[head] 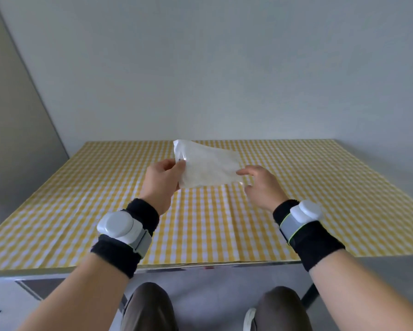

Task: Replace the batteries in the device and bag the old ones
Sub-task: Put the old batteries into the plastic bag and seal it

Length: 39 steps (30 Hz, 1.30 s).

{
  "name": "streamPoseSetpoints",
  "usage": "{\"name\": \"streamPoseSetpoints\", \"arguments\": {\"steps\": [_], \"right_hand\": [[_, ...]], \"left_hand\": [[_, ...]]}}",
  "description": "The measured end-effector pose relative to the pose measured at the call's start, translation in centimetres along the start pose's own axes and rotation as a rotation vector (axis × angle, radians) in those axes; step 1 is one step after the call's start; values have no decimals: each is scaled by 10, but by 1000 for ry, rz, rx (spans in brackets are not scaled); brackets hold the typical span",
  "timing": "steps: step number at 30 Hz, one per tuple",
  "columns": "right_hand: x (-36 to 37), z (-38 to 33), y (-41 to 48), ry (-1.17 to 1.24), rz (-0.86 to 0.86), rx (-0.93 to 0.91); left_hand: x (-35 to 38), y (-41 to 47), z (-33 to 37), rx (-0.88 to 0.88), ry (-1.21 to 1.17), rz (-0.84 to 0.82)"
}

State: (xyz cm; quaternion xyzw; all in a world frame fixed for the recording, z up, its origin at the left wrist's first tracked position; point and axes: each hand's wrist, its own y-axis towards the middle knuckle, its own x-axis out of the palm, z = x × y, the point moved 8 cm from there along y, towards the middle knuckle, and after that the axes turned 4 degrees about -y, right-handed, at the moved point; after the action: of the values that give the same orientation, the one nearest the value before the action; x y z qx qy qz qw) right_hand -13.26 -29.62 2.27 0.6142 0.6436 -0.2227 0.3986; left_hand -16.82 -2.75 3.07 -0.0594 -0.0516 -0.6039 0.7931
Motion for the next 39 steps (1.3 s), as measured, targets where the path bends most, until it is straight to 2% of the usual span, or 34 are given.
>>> {"name": "streamPoseSetpoints", "arguments": {"steps": [5, 8, 18, 21, 24, 27, 28, 30, 33, 36, 39], "right_hand": [[-16, -62, -13, 194, 108, -163], [-12, -91, -19, 261, 41, -222], [-40, -94, -20, 333, 21, -252], [-48, -80, -15, 313, 203, -148], [-53, -66, -9, 353, 384, -47], [-55, -69, -11, 291, 499, -51], [-58, -71, -12, 259, 533, -71], [-60, -77, -16, 228, 572, -141], [-64, -92, -23, 198, 567, -323], [-51, -105, -27, 191, 407, -447], [-33, -110, -24, 192, 269, -494]], "left_hand": [[31, -20, 9, 79, -58, -21], [53, -32, 16, 118, -90, -117], [64, -49, 39, 197, 35, -168], [62, -47, 39, 255, 148, -111], [61, -51, 49, 378, 422, 7], [75, -59, 48, 362, 526, -97], [80, -60, 44, 294, 468, -175], [84, -62, 33, 51, 137, -311], [83, -56, 17, -322, -315, -364], [78, -43, 16, -434, -507, -322], [73, -31, 20, -425, -664, -280]]}}
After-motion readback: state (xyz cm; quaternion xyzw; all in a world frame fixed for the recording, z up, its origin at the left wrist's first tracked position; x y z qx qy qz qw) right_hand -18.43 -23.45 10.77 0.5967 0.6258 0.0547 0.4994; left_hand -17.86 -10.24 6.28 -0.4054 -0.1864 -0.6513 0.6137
